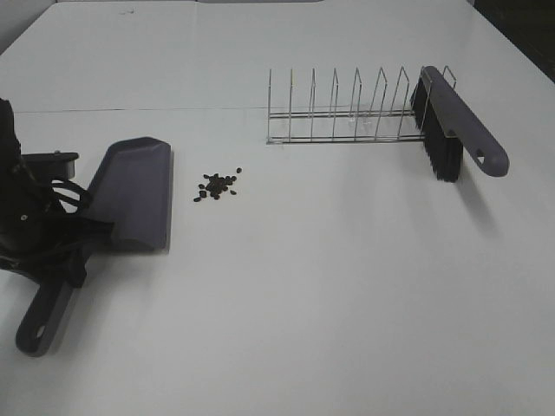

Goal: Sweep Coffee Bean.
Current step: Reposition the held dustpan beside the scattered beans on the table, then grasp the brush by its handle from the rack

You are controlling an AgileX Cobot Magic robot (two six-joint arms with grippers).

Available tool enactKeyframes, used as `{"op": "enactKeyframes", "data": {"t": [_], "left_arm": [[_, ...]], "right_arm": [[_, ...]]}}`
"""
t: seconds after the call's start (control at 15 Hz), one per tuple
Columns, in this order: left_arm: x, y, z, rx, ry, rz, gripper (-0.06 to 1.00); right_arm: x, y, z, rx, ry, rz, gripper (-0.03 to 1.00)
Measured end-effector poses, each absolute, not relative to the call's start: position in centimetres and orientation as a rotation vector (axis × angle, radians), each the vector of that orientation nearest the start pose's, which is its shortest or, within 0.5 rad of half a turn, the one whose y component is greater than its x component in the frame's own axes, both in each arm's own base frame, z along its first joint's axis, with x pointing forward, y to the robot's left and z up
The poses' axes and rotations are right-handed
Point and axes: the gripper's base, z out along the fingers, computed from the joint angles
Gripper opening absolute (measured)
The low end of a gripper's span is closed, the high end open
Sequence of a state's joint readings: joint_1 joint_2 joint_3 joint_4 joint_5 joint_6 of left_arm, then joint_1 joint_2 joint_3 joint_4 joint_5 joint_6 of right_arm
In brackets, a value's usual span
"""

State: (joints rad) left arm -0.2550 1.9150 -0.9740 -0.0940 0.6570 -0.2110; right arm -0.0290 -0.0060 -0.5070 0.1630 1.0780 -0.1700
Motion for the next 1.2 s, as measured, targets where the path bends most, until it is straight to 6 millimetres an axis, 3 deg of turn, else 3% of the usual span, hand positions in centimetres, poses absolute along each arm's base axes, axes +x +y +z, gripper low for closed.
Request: {"op": "enactKeyframes", "data": {"t": [0.2, 0.8, 1.0, 1.2], "left_arm": [[30.7, -8.5, 12.9, -0.046, 3.039, -0.132, 0.27], [30.7, -8.5, 12.9, -0.039, 3.041, -0.130, 0.27], [30.7, -8.5, 12.9, -0.037, 3.042, -0.130, 0.27], [30.6, -8.5, 12.9, -0.031, 3.044, -0.129, 0.27]], "right_arm": [[-0.8, 1.3, 27.9, -0.154, 2.033, 0.070, 0.80], [-0.6, 1.3, 28.1, -0.130, 2.019, 0.080, 0.80], [1.2, 1.0, 29.5, -0.093, 1.966, 0.058, 0.79], [5.7, 0.5, 30.4, -0.069, 1.985, 0.024, 0.75]]}}
